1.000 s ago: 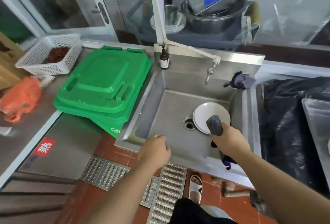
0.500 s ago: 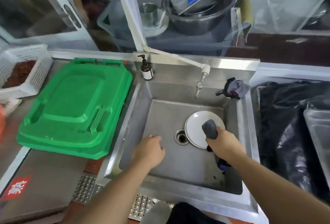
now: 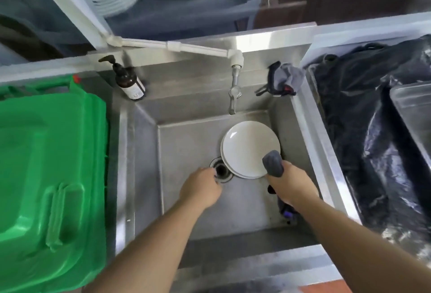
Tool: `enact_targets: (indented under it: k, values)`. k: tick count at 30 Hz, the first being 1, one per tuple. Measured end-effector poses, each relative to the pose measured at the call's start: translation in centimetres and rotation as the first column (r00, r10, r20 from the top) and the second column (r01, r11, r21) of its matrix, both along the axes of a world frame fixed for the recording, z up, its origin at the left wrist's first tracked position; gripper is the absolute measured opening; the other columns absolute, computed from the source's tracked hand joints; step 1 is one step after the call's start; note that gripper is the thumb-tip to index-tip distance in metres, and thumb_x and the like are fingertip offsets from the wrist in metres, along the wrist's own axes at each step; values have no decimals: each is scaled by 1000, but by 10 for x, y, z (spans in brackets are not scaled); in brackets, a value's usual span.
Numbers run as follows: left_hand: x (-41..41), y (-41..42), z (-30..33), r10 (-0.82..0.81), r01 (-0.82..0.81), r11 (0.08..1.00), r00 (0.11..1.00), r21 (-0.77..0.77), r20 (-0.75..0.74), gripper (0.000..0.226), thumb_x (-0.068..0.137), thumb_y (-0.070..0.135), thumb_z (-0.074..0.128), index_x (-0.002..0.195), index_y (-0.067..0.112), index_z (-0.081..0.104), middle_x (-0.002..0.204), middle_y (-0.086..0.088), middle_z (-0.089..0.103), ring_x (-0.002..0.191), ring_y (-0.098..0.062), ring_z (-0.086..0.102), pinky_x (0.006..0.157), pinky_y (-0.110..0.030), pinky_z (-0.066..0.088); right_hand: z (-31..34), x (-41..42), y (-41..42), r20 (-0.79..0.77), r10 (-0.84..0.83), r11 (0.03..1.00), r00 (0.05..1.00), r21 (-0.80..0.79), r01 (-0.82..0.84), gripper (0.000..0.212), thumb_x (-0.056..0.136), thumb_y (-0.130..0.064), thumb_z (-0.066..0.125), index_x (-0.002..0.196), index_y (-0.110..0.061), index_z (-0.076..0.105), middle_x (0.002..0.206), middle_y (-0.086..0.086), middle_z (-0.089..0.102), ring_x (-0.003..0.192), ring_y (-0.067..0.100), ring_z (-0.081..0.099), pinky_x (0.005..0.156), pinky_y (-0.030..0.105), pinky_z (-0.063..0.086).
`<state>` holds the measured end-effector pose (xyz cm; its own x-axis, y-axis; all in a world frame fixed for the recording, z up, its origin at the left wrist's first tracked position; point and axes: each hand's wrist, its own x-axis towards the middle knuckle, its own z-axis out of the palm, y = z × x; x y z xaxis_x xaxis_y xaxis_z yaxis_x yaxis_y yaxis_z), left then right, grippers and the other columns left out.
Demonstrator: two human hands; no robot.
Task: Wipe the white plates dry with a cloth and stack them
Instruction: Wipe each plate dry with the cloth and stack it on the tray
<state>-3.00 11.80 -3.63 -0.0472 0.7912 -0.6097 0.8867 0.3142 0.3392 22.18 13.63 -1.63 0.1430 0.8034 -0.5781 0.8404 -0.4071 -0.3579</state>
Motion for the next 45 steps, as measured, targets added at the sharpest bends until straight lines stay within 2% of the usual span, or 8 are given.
enact_targets:
  k: [7, 13, 20, 23, 26, 30, 36, 45]
  values:
    - [15, 33, -80, 57, -53, 997, 996, -64, 61, 18, 98, 27, 52, 102, 15, 66, 111, -11, 70, 102, -35, 64, 74, -33, 43, -82, 6, 7, 2, -79, 996, 997, -46, 79, 21, 95, -41, 49, 99, -23, 60, 73, -1, 69, 66, 20, 66, 57, 32, 51]
    - [32, 51, -138, 133, -130, 989, 990, -74, 50, 33, 95, 18, 54, 64, 17, 43, 79, -13, 57, 77, -32, 50, 55, -35, 28, -135, 14, 5, 10, -99, 992, 995, -74, 100, 23, 96, -42, 53, 107, -23, 59, 80, 0, 68, 71, 22, 65, 64, 35, 51]
    - [52, 79, -189, 340, -334, 940, 936, -75, 89, 28, 99, 21, 53, 93, 3, 73, 98, -23, 73, 97, -44, 69, 70, -36, 45, -160, 16, 12, -42, -194, 979, 980, -76, 190, 22, 88, -40, 52, 105, -28, 56, 83, -2, 72, 70, 27, 70, 67, 41, 61]
    - [58, 93, -208, 438, -428, 898, 893, -106, 102, 28, 99, 23, 53, 97, 1, 71, 90, -14, 68, 85, -38, 64, 70, -34, 43, -169, 17, 15, -62, -221, 975, 973, -13, 221, 19, 89, -45, 56, 100, -29, 54, 82, -4, 69, 72, 22, 69, 65, 38, 58]
    - [63, 102, -219, 608, -594, 793, 787, -133, 107, 20, 97, 19, 54, 94, 1, 64, 81, -9, 61, 65, -26, 55, 63, -31, 41, -175, 17, 19, -92, -250, 967, 964, 24, 253, 17, 89, -44, 60, 98, -31, 54, 82, -7, 67, 73, 17, 66, 65, 36, 56]
    - [66, 110, -228, 750, -724, 661, 644, -195, 153, 16, 93, 14, 58, 95, 0, 65, 87, -12, 67, 75, -32, 64, 68, -33, 50, -181, 19, 25, -124, -281, 957, 952, 38, 288, 13, 89, -41, 62, 95, -32, 54, 80, -9, 66, 71, 15, 66, 63, 35, 58]
    - [73, 111, -235, 840, -804, 542, 524, -243, 141, 18, 93, 16, 66, 79, 9, 58, 76, -2, 61, 62, -20, 55, 56, -25, 44, -182, 22, 27, -146, -315, 945, 938, 38, 324, 13, 89, -40, 63, 89, -31, 53, 79, -7, 67, 70, 16, 67, 65, 40, 61]
    - [81, 109, -234, 875, -835, 483, 444, -263, 195, 10, 89, 17, 71, 98, 13, 69, 87, -1, 69, 84, -31, 68, 81, -38, 60, -182, 24, 28, -150, -345, 934, 926, 39, 355, 12, 89, -38, 63, 88, -29, 55, 77, -9, 67, 69, 13, 66, 59, 31, 55]
